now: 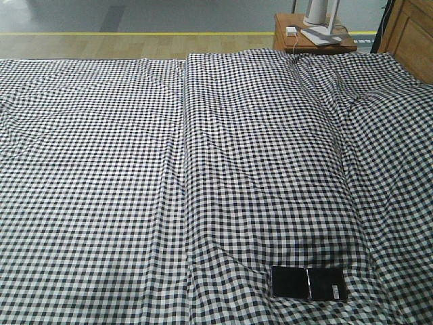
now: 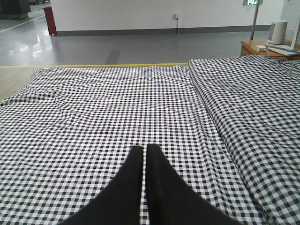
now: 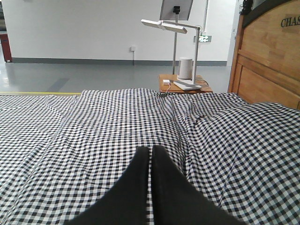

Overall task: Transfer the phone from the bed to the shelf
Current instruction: 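Move the right gripper toward the black phone on the bed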

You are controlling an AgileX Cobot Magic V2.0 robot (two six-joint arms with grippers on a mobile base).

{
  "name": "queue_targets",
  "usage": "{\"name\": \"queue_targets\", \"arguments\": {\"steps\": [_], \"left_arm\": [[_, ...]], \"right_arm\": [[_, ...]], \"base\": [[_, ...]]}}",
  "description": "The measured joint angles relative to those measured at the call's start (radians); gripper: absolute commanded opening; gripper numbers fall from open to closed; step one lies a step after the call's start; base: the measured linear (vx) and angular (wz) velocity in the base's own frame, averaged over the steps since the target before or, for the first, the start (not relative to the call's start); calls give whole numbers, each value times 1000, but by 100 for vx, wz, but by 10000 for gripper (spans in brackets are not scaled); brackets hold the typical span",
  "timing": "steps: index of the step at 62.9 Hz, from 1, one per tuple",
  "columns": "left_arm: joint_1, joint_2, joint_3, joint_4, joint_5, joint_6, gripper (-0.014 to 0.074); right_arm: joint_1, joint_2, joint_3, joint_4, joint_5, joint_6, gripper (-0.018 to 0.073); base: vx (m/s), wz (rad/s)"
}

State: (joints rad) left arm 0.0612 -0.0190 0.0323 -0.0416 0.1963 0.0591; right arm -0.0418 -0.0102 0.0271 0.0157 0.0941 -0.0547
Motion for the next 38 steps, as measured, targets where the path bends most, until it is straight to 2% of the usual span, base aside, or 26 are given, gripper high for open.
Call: {"name": "queue_targets", "arguments": {"steps": [38], "left_arm": [[0,0,0,0,0,0,1]], "right_arm": [[0,0,0,0,0,0,-5]], "base": [[0,0]]}}
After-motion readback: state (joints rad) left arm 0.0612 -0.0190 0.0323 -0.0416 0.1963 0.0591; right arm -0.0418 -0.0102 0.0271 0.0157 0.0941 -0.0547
